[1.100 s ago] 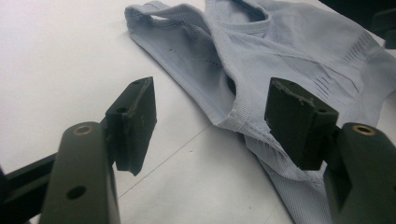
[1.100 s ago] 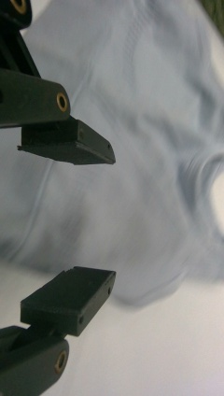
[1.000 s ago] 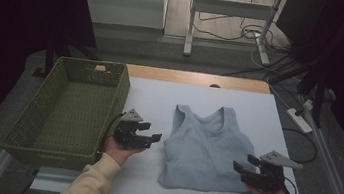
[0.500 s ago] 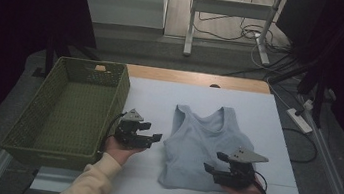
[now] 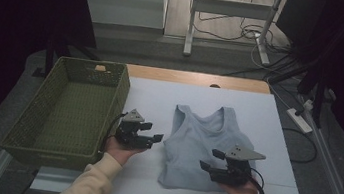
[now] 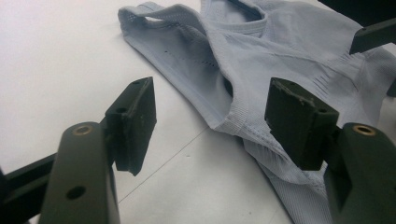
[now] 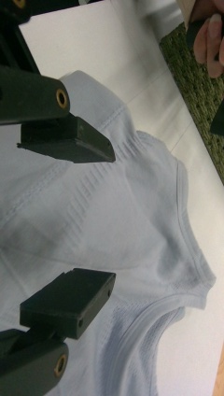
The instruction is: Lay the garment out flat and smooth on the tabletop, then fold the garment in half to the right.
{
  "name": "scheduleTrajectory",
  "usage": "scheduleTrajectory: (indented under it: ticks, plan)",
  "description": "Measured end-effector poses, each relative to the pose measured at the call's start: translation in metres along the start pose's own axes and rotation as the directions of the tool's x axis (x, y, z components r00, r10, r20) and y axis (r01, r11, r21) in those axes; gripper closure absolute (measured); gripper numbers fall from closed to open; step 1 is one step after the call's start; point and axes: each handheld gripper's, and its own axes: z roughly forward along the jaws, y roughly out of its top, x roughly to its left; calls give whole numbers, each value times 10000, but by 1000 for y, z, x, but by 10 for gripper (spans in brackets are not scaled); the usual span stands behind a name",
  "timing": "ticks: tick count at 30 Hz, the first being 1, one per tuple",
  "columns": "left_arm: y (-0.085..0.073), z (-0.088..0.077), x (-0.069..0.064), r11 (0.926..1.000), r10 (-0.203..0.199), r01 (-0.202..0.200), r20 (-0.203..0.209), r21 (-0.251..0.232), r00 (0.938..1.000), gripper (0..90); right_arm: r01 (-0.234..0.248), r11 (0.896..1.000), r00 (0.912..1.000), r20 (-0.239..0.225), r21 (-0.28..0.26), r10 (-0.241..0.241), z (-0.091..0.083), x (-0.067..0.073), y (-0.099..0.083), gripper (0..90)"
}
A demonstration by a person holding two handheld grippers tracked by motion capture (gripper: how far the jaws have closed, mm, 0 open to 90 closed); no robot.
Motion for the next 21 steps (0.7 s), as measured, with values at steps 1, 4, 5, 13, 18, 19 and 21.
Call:
scheduleTrajectory:
  ticks: [1,4,5,13,18,19,21]
  plan:
    - [0,1,0,10000,33,-33,20,-14,10000,339,55,10000,10000,-53,8,-55,2,1,1,354]
    - [1,4,0,9998,165,-165,16,-134,9999,339,183,9998,9996,-230,11,-183,6,5,3,354]
    - [2,6,0,9995,240,-239,41,-182,9997,339,254,9997,9992,-321,5,-254,7,6,3,354]
    - [12,22,2,9994,352,-352,31,21,9994,336,405,9991,9973,-613,-115,-411,7,7,5,354]
    - [22,30,3,9995,308,-308,45,105,9995,336,457,9988,9963,-723,-152,-467,5,9,5,354]
    - [25,32,3,9994,324,-325,47,102,9995,336,473,9988,9961,-740,-151,-483,5,9,5,354]
    - [30,35,1,9991,400,-399,-15,160,9992,338,512,9986,9960,-730,-117,-520,6,10,5,354]
